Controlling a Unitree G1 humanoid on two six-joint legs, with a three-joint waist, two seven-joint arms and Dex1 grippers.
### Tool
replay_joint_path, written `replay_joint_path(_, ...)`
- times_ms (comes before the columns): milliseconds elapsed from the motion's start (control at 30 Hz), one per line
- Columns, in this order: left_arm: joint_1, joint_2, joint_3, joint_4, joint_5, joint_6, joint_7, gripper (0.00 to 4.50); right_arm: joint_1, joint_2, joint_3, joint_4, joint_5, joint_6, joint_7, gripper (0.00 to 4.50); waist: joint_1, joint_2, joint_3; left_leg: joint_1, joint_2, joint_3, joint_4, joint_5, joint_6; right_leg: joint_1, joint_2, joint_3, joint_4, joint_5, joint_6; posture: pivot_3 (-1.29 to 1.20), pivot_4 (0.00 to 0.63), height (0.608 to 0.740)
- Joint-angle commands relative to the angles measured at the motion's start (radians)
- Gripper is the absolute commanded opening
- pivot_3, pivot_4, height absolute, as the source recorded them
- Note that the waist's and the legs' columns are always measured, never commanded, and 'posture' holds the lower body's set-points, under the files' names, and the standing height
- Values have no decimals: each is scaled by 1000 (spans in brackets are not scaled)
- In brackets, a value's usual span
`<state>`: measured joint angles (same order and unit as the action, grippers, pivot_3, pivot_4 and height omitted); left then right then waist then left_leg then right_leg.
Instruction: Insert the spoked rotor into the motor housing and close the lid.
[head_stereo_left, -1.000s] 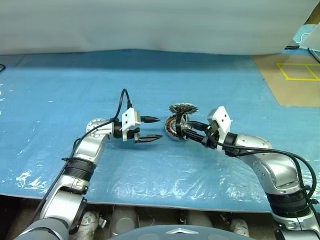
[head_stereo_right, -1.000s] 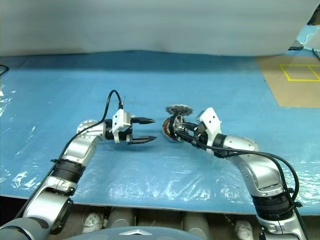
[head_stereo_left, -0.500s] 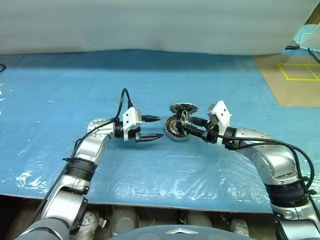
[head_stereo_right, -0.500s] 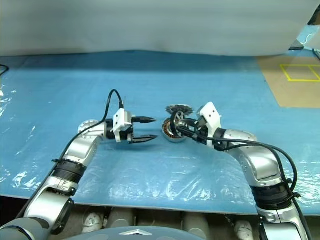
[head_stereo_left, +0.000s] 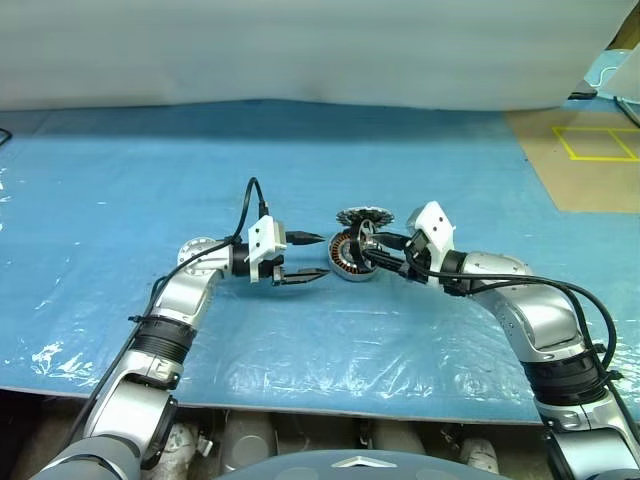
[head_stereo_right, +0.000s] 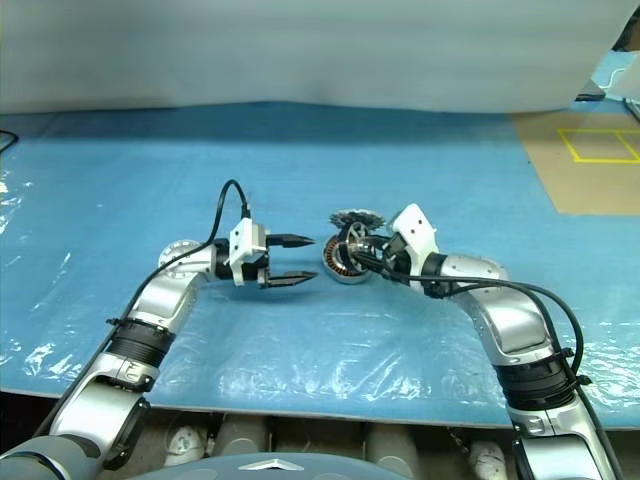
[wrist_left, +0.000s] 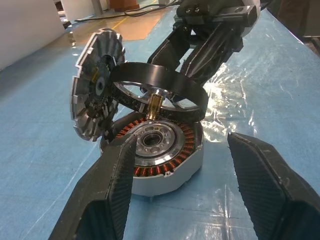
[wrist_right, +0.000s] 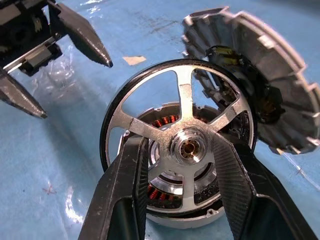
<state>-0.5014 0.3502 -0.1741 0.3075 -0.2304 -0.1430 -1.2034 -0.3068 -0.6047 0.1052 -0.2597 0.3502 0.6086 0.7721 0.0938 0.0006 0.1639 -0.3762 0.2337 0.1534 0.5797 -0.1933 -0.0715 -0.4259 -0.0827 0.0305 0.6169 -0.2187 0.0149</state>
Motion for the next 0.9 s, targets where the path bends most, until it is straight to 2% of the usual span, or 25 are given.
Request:
replay_joint_path(33,-7,-2,0,-24,-8,-4,4,3031,-33,-21,29,6,-24,-18,38,1579,0,0,0,0,0,0,0,0,0,0,0,0,0,0,0,0,150,740)
replay_joint_path(567,8,-2,-4,-39,-8,-3,24,3031,-107,2,101,62,-134,-27,31,1579,-2,0,0,2,0,0,1,0,0,0,0,1,3,-1,-3,0,150,740)
replay_joint_path(900,5,-2,-6,-31,-8,-7,16,3031,-157,-23,60,37,-105,-8,84,1579,-1,0,0,1,0,0,1,0,0,0,0,1,3,-2,-3,0,150,740)
